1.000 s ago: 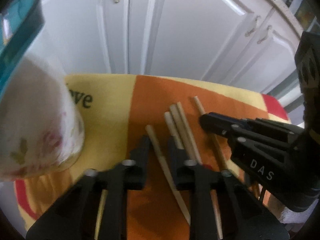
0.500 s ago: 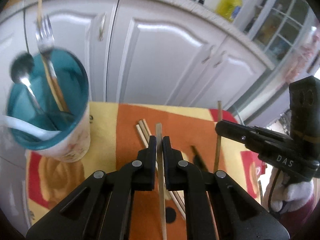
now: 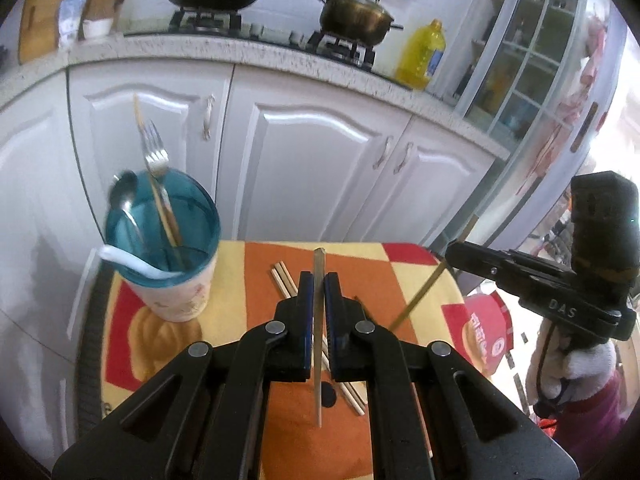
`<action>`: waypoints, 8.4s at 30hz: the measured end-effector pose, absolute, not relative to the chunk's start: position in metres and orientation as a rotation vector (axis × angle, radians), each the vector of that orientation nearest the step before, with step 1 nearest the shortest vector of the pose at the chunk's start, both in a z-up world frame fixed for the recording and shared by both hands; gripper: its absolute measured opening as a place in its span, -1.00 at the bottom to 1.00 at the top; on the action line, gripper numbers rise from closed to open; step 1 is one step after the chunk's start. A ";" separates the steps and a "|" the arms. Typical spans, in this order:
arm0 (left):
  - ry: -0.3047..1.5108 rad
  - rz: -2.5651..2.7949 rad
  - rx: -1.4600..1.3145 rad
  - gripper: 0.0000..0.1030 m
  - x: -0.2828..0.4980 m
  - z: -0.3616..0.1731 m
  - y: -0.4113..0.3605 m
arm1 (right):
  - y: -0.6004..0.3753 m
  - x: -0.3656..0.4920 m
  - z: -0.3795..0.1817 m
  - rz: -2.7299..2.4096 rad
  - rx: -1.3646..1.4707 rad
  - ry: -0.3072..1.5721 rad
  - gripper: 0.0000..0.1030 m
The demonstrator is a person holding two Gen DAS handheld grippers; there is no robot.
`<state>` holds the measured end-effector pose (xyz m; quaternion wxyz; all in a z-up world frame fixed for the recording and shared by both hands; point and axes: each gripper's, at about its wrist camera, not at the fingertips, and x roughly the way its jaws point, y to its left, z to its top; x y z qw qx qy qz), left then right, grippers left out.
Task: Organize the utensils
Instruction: 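Lift the chopsticks with both grippers and carry them over the floral cup, then drop the chopsticks into the floral cup by opening both grippers, then move both open grippers back over the remaining chopsticks, then grasp one chopstick with the right gripper while the left grasps another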
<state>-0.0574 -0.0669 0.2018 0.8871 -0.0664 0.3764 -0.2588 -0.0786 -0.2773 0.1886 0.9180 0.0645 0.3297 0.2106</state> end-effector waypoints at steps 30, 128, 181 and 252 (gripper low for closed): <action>0.518 -0.272 -0.060 -0.92 0.026 0.324 0.032 | -0.172 0.032 0.285 0.488 0.035 0.513 -0.90; 0.672 -0.200 0.187 -0.08 -0.046 0.197 -0.093 | -0.266 -0.054 0.131 0.312 0.133 0.845 -0.25; 0.839 -0.246 0.143 -0.08 -0.030 0.140 -0.107 | -0.277 -0.037 0.067 0.296 0.206 0.984 -0.23; 1.032 -0.396 -0.113 -0.91 0.044 0.078 -0.140 | -0.316 0.040 0.061 0.317 0.220 0.969 -0.90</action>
